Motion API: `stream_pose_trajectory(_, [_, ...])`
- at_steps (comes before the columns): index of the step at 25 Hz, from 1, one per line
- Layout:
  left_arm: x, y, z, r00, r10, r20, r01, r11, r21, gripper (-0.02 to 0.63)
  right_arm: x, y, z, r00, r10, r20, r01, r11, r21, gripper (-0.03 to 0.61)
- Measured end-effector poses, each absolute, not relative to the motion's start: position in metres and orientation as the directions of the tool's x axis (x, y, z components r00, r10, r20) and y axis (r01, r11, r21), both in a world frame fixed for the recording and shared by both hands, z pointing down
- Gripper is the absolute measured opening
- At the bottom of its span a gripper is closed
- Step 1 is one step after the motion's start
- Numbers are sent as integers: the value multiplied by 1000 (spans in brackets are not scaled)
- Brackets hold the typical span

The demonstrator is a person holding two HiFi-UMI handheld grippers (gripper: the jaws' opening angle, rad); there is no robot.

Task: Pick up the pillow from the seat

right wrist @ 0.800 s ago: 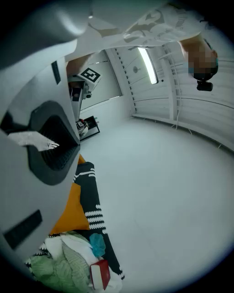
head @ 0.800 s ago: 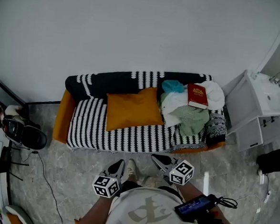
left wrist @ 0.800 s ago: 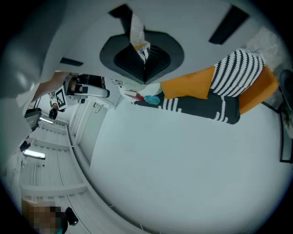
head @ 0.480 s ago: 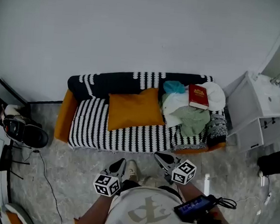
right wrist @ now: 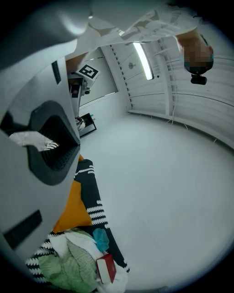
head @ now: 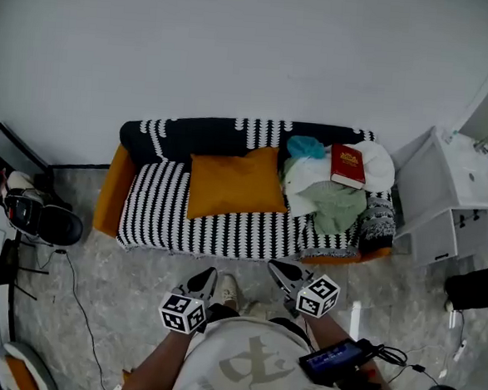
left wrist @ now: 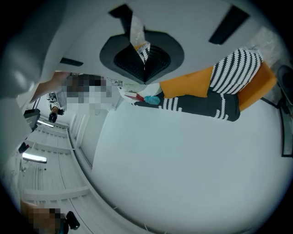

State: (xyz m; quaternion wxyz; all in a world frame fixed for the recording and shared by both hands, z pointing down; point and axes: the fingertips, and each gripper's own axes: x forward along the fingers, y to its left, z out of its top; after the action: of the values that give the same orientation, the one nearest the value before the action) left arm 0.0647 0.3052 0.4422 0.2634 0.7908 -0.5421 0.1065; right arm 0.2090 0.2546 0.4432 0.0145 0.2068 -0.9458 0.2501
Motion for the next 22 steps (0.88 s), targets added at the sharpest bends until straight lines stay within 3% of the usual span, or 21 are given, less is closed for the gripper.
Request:
stream_pose_trajectory(12, [51, 274, 445, 436, -783, 444, -891, -306, 335, 9, 194, 232, 445, -896, -408, 177, -441, 767, -466, 14])
stream_pose_trajectory(22, [0, 234, 448, 470, -776, 420, -871, -331, 363, 9, 148, 194, 440, -866, -456, 206, -499, 751, -433, 12])
